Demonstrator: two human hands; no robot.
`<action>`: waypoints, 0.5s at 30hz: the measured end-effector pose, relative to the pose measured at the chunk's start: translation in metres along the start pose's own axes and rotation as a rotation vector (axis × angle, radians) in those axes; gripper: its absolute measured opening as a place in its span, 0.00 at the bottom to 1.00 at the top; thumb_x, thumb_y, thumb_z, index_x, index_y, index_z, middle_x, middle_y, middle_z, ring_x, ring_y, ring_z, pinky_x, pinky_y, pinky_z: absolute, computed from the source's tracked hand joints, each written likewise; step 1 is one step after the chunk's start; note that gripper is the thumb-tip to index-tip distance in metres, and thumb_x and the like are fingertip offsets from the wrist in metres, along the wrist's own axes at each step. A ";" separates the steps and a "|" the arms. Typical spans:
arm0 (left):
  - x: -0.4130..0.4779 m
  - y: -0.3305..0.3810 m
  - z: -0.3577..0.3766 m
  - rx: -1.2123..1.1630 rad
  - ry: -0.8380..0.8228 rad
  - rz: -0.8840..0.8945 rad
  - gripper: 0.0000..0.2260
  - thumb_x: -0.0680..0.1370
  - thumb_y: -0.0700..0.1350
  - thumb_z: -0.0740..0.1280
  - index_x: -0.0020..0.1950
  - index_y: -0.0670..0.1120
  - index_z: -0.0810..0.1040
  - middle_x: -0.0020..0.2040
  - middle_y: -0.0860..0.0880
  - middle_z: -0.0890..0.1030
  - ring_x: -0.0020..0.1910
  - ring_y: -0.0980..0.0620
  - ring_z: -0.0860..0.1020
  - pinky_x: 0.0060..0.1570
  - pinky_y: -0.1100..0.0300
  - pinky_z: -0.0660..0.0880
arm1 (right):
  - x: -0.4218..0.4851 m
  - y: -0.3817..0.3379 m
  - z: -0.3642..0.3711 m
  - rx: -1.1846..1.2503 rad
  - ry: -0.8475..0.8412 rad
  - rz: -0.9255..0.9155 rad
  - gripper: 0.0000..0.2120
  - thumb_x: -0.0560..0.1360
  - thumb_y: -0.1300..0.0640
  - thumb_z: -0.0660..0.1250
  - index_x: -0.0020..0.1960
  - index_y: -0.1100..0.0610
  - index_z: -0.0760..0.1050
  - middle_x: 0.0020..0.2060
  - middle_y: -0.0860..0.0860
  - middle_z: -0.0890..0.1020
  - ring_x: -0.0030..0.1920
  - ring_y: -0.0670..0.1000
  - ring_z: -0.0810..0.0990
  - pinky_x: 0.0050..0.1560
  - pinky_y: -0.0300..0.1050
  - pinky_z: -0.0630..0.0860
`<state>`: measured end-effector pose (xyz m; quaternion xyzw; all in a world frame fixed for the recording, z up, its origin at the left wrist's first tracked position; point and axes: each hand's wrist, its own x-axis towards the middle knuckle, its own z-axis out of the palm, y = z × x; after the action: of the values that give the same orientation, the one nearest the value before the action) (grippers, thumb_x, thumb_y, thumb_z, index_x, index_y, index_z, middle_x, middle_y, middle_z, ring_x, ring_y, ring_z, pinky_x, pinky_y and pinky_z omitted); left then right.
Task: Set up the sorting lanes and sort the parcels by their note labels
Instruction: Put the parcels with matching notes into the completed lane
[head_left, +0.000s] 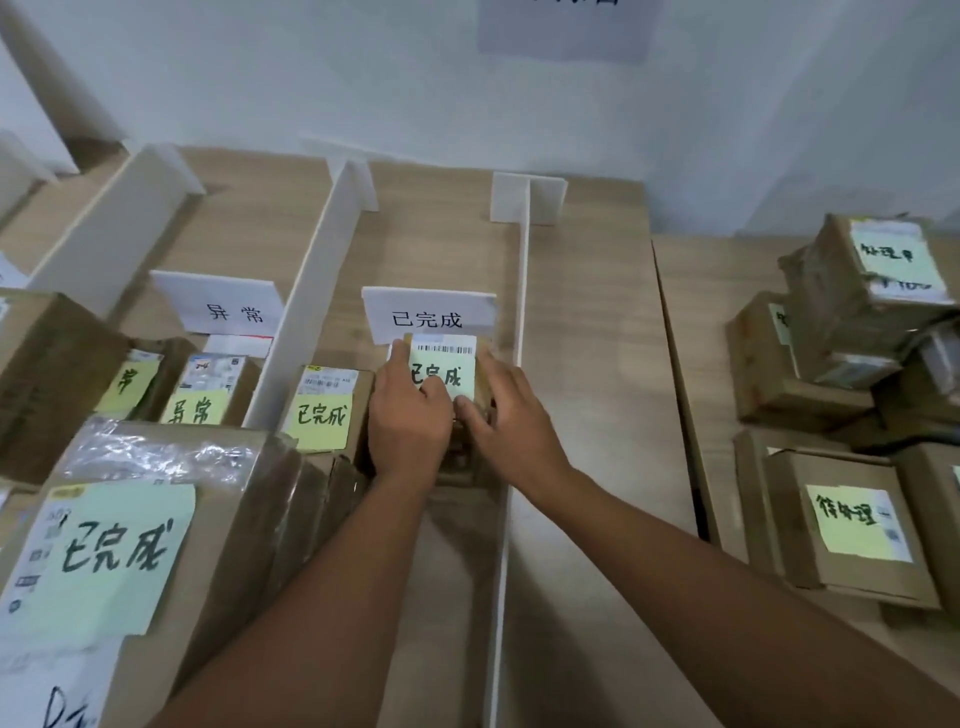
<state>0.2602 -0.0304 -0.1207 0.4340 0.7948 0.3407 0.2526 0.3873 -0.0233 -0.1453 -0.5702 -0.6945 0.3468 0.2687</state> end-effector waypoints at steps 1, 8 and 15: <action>0.000 0.000 -0.003 0.018 0.004 0.000 0.23 0.81 0.44 0.60 0.77 0.50 0.68 0.65 0.43 0.76 0.63 0.42 0.75 0.61 0.49 0.72 | -0.003 -0.003 -0.003 0.017 -0.024 0.007 0.32 0.81 0.45 0.62 0.82 0.45 0.53 0.74 0.49 0.67 0.70 0.48 0.70 0.64 0.43 0.70; -0.053 0.042 0.008 -0.010 0.142 0.347 0.25 0.82 0.43 0.59 0.78 0.38 0.65 0.76 0.37 0.67 0.76 0.38 0.64 0.77 0.44 0.58 | -0.081 0.033 -0.102 0.047 0.071 0.118 0.30 0.82 0.36 0.54 0.80 0.45 0.55 0.76 0.48 0.65 0.71 0.52 0.71 0.67 0.45 0.68; -0.190 0.100 0.125 -0.043 -0.361 0.537 0.23 0.83 0.46 0.64 0.79 0.46 0.66 0.77 0.46 0.69 0.77 0.48 0.65 0.77 0.49 0.62 | -0.206 0.176 -0.261 -0.115 0.256 0.338 0.31 0.79 0.34 0.57 0.79 0.44 0.61 0.75 0.46 0.69 0.72 0.48 0.69 0.69 0.47 0.68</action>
<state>0.4933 -0.1146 -0.1043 0.6760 0.5871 0.3294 0.2996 0.7364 -0.1597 -0.1188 -0.7323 -0.5680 0.2715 0.2596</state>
